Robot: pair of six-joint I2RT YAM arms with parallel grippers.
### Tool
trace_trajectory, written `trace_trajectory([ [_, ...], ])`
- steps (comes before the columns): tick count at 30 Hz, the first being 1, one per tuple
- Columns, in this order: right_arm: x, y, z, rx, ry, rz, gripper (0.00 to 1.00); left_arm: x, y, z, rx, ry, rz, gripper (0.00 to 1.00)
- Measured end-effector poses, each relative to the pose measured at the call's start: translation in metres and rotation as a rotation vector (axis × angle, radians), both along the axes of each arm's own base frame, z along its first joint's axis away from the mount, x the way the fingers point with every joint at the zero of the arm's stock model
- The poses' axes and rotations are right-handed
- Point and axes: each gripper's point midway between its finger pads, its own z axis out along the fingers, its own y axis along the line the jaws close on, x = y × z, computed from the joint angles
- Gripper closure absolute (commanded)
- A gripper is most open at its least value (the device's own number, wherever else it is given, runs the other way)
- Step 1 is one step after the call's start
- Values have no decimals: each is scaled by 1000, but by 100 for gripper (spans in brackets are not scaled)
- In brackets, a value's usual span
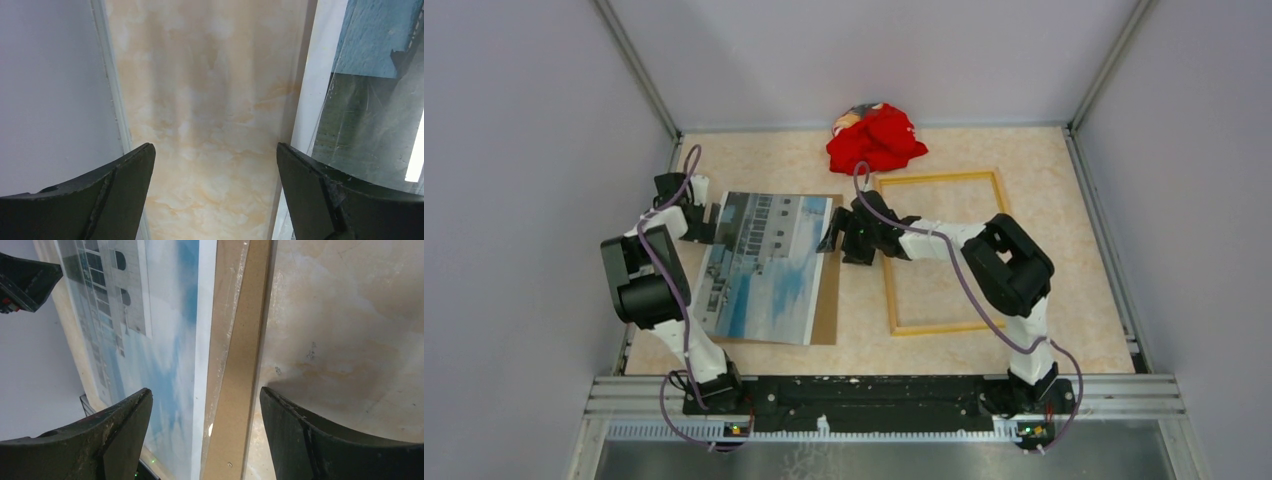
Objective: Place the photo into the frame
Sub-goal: Pick up the photo frame item at the center of the board.
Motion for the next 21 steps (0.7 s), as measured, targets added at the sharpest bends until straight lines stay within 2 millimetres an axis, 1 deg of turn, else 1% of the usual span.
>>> trace_trajectory([
  [4,-2,2,0,32,7,-7,20,3,-11,-2,-60,-13,-18,2],
  [8,-4,4,1,57,17,-9,20,5,-32,-5,-126,-12,-60,1],
  [10,-5,5,1,69,20,-11,20,5,-39,-5,-128,-7,-76,2],
  [18,-5,3,2,92,47,-19,20,0,-41,-3,-88,0,-74,2],
  [21,-4,-1,2,106,56,-24,19,-4,-43,-1,-90,11,-76,1],
])
